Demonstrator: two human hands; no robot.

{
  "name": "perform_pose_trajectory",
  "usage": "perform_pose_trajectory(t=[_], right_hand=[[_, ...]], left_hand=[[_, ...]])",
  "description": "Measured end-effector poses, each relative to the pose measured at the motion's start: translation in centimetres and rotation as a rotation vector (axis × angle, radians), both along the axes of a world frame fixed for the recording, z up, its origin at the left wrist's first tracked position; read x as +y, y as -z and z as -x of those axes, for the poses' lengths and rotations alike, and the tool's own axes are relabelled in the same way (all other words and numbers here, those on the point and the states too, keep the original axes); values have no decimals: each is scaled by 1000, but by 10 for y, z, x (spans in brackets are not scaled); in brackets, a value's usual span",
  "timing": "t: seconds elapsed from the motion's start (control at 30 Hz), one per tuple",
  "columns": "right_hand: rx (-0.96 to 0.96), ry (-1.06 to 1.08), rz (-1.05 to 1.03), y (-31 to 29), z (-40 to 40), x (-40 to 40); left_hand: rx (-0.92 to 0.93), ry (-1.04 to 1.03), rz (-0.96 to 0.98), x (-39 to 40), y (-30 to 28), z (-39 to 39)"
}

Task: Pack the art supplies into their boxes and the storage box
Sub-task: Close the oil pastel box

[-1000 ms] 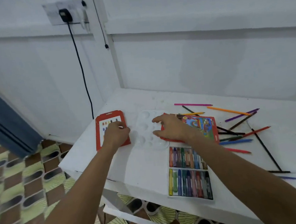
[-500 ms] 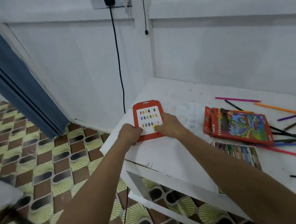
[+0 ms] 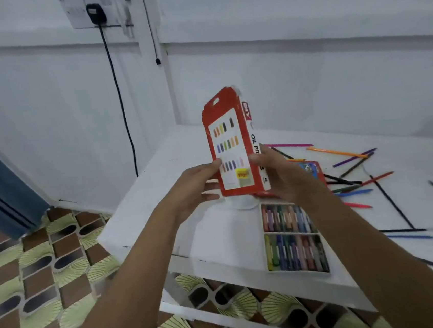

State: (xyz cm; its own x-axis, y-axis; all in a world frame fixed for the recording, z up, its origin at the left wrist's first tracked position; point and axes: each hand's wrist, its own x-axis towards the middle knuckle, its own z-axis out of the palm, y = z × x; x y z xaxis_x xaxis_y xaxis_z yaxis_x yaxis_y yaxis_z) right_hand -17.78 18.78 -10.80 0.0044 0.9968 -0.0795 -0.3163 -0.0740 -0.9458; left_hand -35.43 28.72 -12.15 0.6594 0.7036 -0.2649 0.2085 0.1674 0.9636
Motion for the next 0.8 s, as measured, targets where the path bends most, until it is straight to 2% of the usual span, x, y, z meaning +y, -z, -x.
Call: perform_pose_trajectory(t=[0.17,0.3,0.43,0.5,0.57,0.67,0.73,0.8], right_hand=[[-29,54,3,-7,-58,-68],[-88,31,27,-10,-93,-120],[-148,-7,55,6,-117,-154],[-201,36,93,14,-124,-165],[-370,111,163,20,-129,-178],[-845,189,301,36,-139,-193],[-1162,198,361,47,-144,-202],[-1294,193,369,55,-149,-210]], left_hand=[[-43,210,-127,-59,-3,-79],[11,362,-207,-97,0,-121],[125,384,-374,-119,13,-135],[253,283,-459,-118,28,-130],[467,111,-572,-115,47,-121],[791,-5,-611,-123,68,-110],[862,1,-548,-137,72,-114],[881,-6,-509,-151,73,-125]])
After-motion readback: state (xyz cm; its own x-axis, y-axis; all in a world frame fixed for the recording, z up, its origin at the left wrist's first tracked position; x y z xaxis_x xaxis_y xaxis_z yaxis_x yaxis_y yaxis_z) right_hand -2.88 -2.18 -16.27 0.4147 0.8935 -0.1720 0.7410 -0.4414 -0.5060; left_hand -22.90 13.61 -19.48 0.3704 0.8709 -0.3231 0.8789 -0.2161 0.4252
